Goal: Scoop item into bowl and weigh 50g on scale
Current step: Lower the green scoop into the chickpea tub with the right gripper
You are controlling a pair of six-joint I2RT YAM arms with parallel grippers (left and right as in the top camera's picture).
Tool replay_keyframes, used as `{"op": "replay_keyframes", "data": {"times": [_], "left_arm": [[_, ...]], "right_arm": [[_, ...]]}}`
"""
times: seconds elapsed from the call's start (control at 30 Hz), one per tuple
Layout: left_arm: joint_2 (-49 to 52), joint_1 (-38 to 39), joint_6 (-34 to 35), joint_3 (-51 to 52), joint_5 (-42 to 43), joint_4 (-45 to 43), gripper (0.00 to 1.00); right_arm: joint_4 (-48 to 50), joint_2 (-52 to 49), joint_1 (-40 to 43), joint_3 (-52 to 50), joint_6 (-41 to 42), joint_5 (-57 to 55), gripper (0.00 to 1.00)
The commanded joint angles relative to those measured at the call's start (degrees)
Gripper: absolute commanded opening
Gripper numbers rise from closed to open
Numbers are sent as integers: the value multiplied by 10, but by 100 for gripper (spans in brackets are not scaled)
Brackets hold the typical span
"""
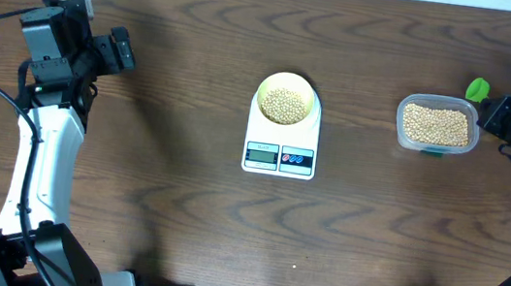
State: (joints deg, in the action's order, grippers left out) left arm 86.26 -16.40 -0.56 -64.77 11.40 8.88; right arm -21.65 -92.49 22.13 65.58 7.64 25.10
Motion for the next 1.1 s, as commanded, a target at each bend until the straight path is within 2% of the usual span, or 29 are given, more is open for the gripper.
{"op": "replay_keyframes", "data": {"times": [0.0,0.47,0.63,0.8,0.93,1.07], "left_arm": [[4,-3,2,-7,-10,-1,98],[5,-2,7,-2,11,13,98],[5,-2,9,-2,75,51,98],[6,-2,9,-2,75,100,98],[6,-2,9,-2,75,130,98],[5,-2,9,-2,75,132,98]], "right_arm": [[-9,-4,-13,7,2,21,1],[-50,-4,-34,7,-17,20,1],[-109,-4,-35,7,-17,20,1],[-147,-4,-35,7,-17,20,1],[-160,-4,-36,22,26,27,1],[-189,-4,-36,58,23,16,1]]}}
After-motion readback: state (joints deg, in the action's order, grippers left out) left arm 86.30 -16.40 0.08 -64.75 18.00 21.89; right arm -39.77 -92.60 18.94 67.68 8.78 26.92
